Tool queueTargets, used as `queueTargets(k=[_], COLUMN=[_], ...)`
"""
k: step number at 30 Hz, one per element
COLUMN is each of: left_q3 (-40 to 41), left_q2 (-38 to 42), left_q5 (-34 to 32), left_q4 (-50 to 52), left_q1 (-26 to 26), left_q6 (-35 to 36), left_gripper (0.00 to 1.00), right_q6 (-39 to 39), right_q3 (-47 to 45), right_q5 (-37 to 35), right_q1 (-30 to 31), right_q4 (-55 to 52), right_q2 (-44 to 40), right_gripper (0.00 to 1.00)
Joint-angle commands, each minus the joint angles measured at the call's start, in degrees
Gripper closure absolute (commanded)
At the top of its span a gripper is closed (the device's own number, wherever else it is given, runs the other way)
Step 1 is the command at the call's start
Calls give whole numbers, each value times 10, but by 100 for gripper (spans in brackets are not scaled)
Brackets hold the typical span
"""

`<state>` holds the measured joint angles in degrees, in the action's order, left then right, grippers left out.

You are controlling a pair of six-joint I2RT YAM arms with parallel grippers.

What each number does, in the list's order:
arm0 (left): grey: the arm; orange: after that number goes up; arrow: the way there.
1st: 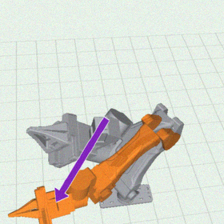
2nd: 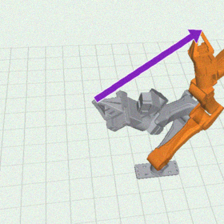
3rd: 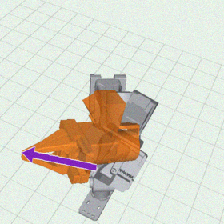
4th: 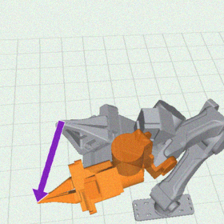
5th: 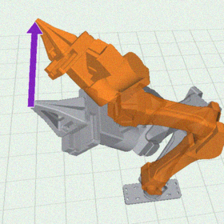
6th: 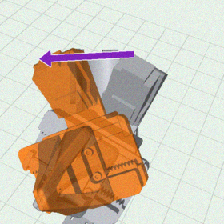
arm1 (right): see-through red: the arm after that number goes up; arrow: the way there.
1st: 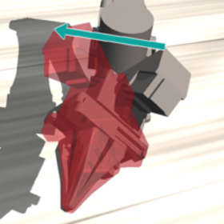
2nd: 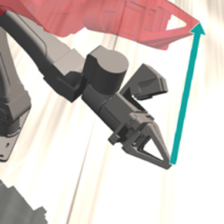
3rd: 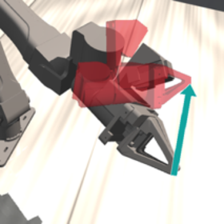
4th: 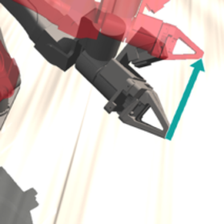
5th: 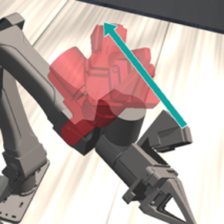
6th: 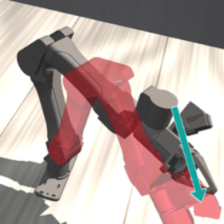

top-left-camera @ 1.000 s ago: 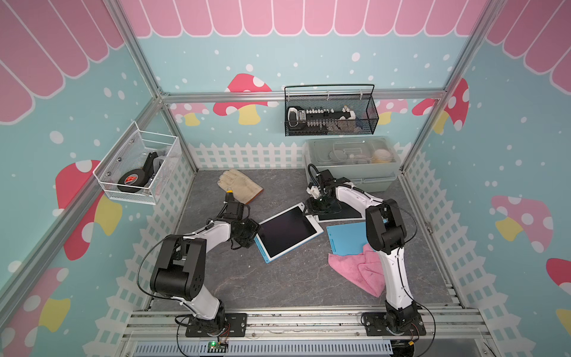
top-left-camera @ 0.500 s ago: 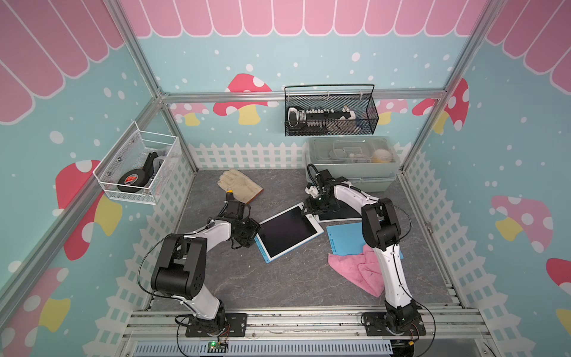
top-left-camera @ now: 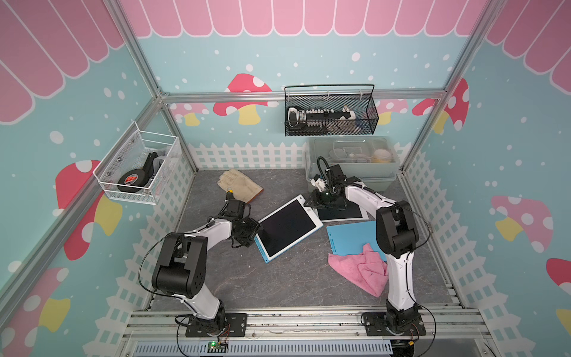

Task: Wipe the drawing tablet
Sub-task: Adjust the drawing tablet at the center of the board.

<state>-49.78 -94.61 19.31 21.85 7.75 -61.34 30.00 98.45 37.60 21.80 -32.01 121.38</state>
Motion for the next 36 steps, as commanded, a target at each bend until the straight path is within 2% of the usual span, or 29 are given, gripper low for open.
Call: queueTargets(k=[1, 7, 16, 17, 20, 21, 23, 26, 30, 33, 36], left_q3=[23, 24, 19, 18, 13, 9, -15, -74, -139, -200, -233], left_q2=[-47, -47, -43, -42, -16, 0, 42, 116, 201, 215, 205], left_q5=[-28, -28, -25, -25, -26, -28, -27, -42, -54, -59, -23], left_q4=[21, 21, 21, 20, 29, 38, 72, 154, 203, 237, 242], left_q1=[9, 8, 9, 9, 9, 9, 8, 6, -3, -4, -8], left_q6=[-2, -1, -3, -3, -8, -12, -25, -71, -180, -244, -289], left_gripper=[35, 35, 35, 35, 35, 35, 35, 35, 34, 28, 27], right_q6=[47, 66, 40, 37, 14, 4, -20, -55, -115, -189, -260], right_q3=[-31, -60, -50, -47, -33, -30, -28, -16, -7, -45, -119], right_q5=[100, 105, 70, 63, 41, 33, 21, 3, -25, -79, -127], right_q1=[41, 53, 84, 88, 96, 98, 100, 100, 100, 110, 129], right_q4=[37, 48, 3, -2, -25, -27, -23, -23, -22, 6, 92], right_q2=[-35, -67, -62, -60, -58, -64, -85, -120, -170, -222, -291], right_gripper=[65, 65, 71, 74, 95, 99, 100, 100, 100, 100, 100])
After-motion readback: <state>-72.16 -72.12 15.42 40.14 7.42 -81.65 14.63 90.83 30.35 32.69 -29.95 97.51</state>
